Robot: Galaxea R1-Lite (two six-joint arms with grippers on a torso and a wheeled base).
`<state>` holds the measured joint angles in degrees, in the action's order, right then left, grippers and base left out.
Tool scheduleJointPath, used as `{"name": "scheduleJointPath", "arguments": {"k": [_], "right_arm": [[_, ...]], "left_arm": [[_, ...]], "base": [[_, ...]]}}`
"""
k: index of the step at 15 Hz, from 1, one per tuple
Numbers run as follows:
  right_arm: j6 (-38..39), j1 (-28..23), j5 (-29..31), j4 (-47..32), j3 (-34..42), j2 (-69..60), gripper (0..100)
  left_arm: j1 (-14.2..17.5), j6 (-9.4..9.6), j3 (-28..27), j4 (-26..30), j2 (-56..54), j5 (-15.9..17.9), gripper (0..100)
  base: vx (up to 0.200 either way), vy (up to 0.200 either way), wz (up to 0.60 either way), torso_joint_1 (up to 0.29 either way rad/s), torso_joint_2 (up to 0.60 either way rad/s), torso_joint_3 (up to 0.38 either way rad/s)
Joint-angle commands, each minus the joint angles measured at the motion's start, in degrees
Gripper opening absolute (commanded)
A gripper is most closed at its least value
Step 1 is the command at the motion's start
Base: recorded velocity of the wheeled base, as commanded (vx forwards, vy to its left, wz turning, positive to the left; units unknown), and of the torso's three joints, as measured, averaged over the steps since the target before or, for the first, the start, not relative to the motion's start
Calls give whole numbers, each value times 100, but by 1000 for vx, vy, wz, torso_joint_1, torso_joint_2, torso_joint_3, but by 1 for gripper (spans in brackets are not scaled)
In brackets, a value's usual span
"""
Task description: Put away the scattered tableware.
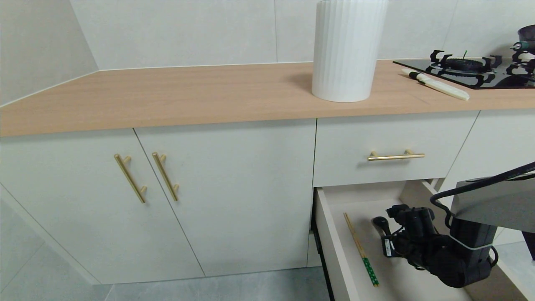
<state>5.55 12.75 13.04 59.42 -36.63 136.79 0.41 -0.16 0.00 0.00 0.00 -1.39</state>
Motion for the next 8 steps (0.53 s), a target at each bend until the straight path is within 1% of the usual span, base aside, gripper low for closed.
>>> {"name": "scheduleJointPath", "arguments": {"k": [1, 6, 8], "right_arm": [[-1, -1, 5, 0, -2, -3, 100], [8, -1, 5, 0, 25, -91, 100], [-1, -45, 14, -9, 183, -495, 100]], "left_arm": [[2, -2, 0, 0, 0, -2, 100], [2, -2, 0, -9, 0, -2, 100], [2, -2, 0, 0, 0, -2, 100]], "base": [[0, 0, 0, 0, 0, 0], [0, 0, 0, 0, 0, 0], [0, 0, 0, 0, 0, 0]]}}
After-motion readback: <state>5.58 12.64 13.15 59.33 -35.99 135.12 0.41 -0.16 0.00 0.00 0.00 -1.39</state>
